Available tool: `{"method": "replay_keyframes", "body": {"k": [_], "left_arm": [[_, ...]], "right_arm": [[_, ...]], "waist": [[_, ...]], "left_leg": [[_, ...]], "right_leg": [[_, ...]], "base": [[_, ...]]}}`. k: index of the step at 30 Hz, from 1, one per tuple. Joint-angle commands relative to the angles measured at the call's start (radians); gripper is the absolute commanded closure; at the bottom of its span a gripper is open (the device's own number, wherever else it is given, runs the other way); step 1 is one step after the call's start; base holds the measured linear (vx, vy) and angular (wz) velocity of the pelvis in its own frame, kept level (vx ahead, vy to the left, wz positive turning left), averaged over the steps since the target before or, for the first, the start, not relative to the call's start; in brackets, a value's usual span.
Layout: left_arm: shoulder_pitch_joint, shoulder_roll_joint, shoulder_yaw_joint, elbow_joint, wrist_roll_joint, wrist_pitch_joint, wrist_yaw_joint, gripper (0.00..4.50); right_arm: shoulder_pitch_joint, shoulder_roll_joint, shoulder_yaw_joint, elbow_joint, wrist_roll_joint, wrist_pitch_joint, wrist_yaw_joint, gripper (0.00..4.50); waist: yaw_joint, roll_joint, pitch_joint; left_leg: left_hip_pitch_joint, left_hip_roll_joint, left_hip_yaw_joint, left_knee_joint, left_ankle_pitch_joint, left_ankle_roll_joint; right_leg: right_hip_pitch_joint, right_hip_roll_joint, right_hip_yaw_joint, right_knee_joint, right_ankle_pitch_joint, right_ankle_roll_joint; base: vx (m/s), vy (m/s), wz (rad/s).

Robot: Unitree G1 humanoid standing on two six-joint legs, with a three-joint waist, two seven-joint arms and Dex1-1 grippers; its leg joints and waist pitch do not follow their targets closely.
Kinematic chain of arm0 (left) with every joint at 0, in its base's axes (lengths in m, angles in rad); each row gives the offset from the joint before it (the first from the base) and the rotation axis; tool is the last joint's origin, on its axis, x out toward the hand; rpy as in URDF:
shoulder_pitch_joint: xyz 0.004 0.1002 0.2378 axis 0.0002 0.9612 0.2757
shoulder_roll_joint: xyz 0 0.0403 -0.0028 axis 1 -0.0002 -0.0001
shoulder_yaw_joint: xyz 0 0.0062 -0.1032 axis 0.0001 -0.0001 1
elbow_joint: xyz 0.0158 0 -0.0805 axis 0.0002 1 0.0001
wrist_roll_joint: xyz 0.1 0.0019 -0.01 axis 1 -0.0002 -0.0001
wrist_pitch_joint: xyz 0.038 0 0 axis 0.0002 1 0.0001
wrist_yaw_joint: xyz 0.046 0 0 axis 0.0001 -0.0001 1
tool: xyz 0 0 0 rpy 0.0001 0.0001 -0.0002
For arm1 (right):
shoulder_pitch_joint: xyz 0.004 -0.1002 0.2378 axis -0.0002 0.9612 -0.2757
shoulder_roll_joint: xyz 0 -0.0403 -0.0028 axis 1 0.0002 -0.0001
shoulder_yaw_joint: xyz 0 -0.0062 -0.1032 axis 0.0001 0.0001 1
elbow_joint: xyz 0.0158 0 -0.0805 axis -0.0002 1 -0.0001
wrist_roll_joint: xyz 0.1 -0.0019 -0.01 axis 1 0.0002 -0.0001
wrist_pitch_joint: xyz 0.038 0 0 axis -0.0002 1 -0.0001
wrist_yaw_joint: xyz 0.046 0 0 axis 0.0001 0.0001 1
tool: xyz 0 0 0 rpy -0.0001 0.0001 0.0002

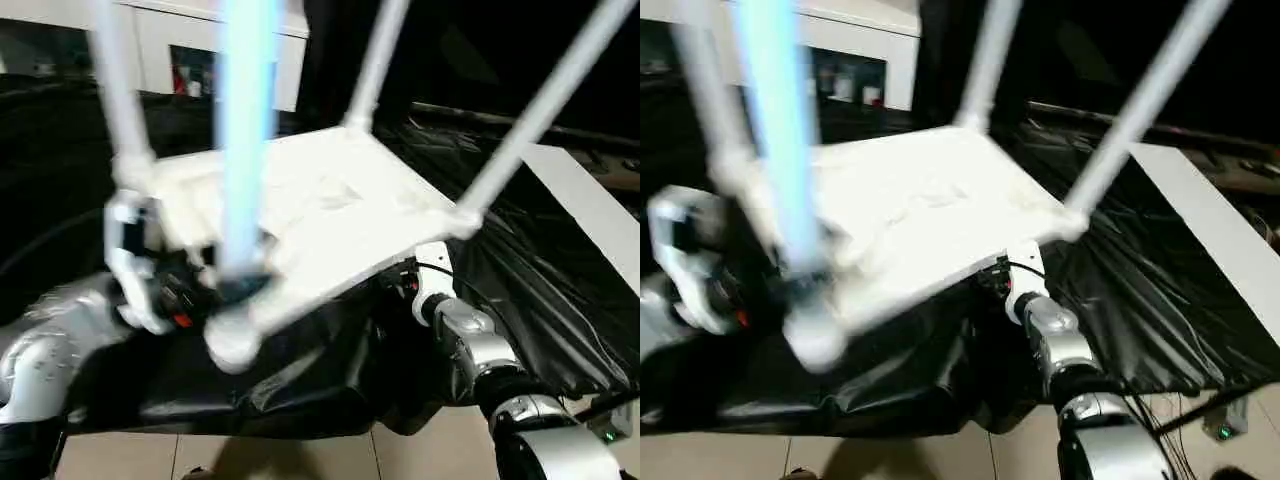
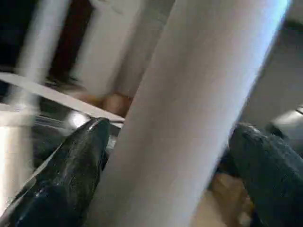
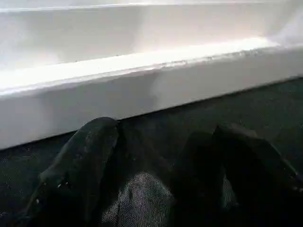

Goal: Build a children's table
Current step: Rotate table base

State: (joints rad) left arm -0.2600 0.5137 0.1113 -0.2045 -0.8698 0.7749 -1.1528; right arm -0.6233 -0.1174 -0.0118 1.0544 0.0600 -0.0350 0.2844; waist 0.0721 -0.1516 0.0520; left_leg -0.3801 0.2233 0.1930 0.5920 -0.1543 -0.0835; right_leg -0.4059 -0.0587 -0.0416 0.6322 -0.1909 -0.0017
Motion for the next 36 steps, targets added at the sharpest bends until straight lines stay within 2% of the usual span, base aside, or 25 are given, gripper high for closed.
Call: {"method": "replay_keyframes", "body": {"k": [1,3,4,5,6,7,9,13,15,18,22,27,31,33,34,36], "left_arm": [[-0.029,-0.024,-0.054,-0.026,0.0,0.008,-0.01,0.04],[-0.048,-0.045,-0.072,-0.018,0.003,0.009,-0.005,0.04],[-0.071,-0.073,-0.102,-0.001,0.043,-0.023,0.012,0.04],[-0.092,-0.097,-0.134,0.02,0.087,-0.059,0.03,0.04],[-0.102,-0.105,-0.15,0.03,0.106,-0.075,0.041,0.04],[-0.126,-0.129,-0.181,0.06,0.146,-0.117,0.05,0.04],[-0.134,-0.137,-0.19,0.07,0.158,-0.13,0.051,0.04],[-0.192,-0.2,-0.239,0.116,0.182,-0.155,0.05,0.04],[-0.207,-0.219,-0.254,0.12,0.18,-0.154,0.048,0.04],[-0.238,-0.272,-0.303,0.146,0.21,-0.182,0.041,0.04],[-0.259,-0.303,-0.327,0.184,0.24,-0.219,0.046,0.04],[-0.289,-0.346,-0.339,0.259,0.305,-0.287,0.074,0.04],[-0.296,-0.365,-0.349,0.296,0.351,-0.324,0.105,0.04],[-0.316,-0.359,-0.347,0.358,0.417,-0.368,0.164,0.04],[-0.316,-0.359,-0.347,0.358,0.417,-0.368,0.164,0.04],[-0.332,-0.339,-0.337,0.411,0.467,-0.402,0.189,0.04]], "right_arm": [[-0.032,0.009,0.011,-0.002,-0.007,-0.015,0.022,0.69],[-0.043,0.013,0.011,0.007,-0.011,-0.02,0.027,0.69],[-0.053,0.018,0.011,0.019,-0.017,-0.025,0.031,0.69],[-0.06,0.023,0.014,0.027,-0.022,-0.029,0.038,0.69],[-0.065,0.026,0.016,0.032,-0.024,-0.032,0.041,0.69],[-0.071,0.032,0.023,0.037,-0.029,-0.032,0.049,0.69],[-0.074,0.034,0.026,0.038,-0.03,-0.032,0.051,0.69],[-0.087,0.063,0.04,0.042,-0.023,-0.03,0.119,0.69],[-0.088,0.075,0.048,0.041,-0.024,-0.028,0.156,0.69],[-0.086,0.103,0.09,0.04,-0.048,-0.043,0.257,0.69],[-0.086,0.11,0.113,0.042,-0.062,-0.056,0.299,0.69],[-0.099,0.113,0.107,0.058,-0.07,-0.067,0.307,0.69],[-0.101,0.114,0.109,0.056,-0.072,-0.072,0.333,0.69],[-0.103,0.096,0.108,0.071,-0.094,-0.09,0.251,0.69],[-0.103,0.096,0.108,0.071,-0.094,-0.09,0.251,0.69],[-0.106,0.08,0.081,0.08,-0.095,-0.097,0.191,0.69]], "waist": [[0.001,0.032,-0.054],[-0.002,0.033,-0.056],[-0.005,0.032,-0.055],[-0.004,0.035,-0.056],[-0.005,0.034,-0.056],[-0.005,0.038,-0.055],[-0.006,0.035,-0.056],[-0.007,0.037,-0.059],[-0.008,0.037,-0.061],[-0.011,0.037,-0.06],[-0.015,0.033,-0.061],[-0.018,0.036,-0.061],[-0.016,0.039,-0.061],[-0.011,0.04,-0.06],[-0.009,0.04,-0.06],[-0.006,0.039,-0.057]], "left_leg": [[0.024,0.009,-0.007,-0.077,-0.331,-0.109],[0.022,0.009,-0.007,-0.075,-0.32,-0.107],[0.02,0.01,-0.007,-0.076,-0.316,-0.106],[0.026,0.011,-0.007,-0.074,-0.317,-0.106],[0.025,0.011,-0.007,-0.074,-0.315,-0.102],[0.023,0.011,-0.007,-0.075,-0.316,-0.104],[0.021,0.011,-0.009,-0.075,-0.314,-0.103],[0.023,0.01,-0.007,-0.072,-0.301,-0.096],[0.02,0.011,-0.008,-0.072,-0.291,-0.09],[0.019,0.012,-0.008,-0.072,-0.282,-0.083],[0.017,0.013,-0.008,-0.071,-0.275,-0.073],[0.018,0.014,-0.01,-0.071,-0.283,-0.071],[0.022,0.016,-0.009,-0.071,-0.283,-0.063],[0.025,0.016,-0.008,-0.071,-0.281,-0.063],[0.027,0.016,-0.008,-0.072,-0.289,-0.065],[0.026,0.015,-0.009,-0.072,-0.304,-0.069]], "right_leg": [[0.029,-0.059,0.037,-0.072,-0.246,-0.133],[0.031,-0.06,0.039,-0.072,-0.25,-0.13],[0.032,-0.06,0.039,-0.073,-0.251,-0.128],[0.029,-0.06,0.039,-0.074,-0.253,-0.124],[0.029,-0.059,0.039,-0.076,-0.249,-0.124],[0.03,-0.059,0.039,-0.075,-0.248,-0.123],[0.032,-0.059,0.038,-0.073,-0.245,-0.122],[0.031,-0.059,0.038,-0.073,-0.221,-0.133],[0.037,-0.06,0.037,-0.07,-0.197,-0.143],[0.038,-0.061,0.037,-0.07,-0.183,-0.151],[0.04,-0.063,0.036,-0.072,-0.178,-0.161],[0.04,-0.064,0.036,-0.072,-0.19,-0.168],[0.039,-0.063,0.036,-0.071,-0.163,-0.179],[0.036,-0.063,0.035,-0.072,-0.158,-0.184],[0.035,-0.062,0.035,-0.071,-0.17,-0.18],[0.034,-0.065,0.036,-0.076,-0.209,-0.167]], "base": [[0.0,0.0,0.0],[0.0,0.0,0.0],[0.0,0.0,0.0],[0.0,0.0,0.0],[0.0,0.0,0.0],[0.0,0.0,0.0],[0.0,0.0,0.0],[0.0,0.0,0.0],[0.0,0.0,0.0],[0.0,0.0,0.0],[0.0,0.0,0.0],[0.0,0.0,0.0],[0.0,0.0,0.0],[0.0,0.0,0.0],[0.0,0.0,0.0],[0.0,0.0,0.0]]}}
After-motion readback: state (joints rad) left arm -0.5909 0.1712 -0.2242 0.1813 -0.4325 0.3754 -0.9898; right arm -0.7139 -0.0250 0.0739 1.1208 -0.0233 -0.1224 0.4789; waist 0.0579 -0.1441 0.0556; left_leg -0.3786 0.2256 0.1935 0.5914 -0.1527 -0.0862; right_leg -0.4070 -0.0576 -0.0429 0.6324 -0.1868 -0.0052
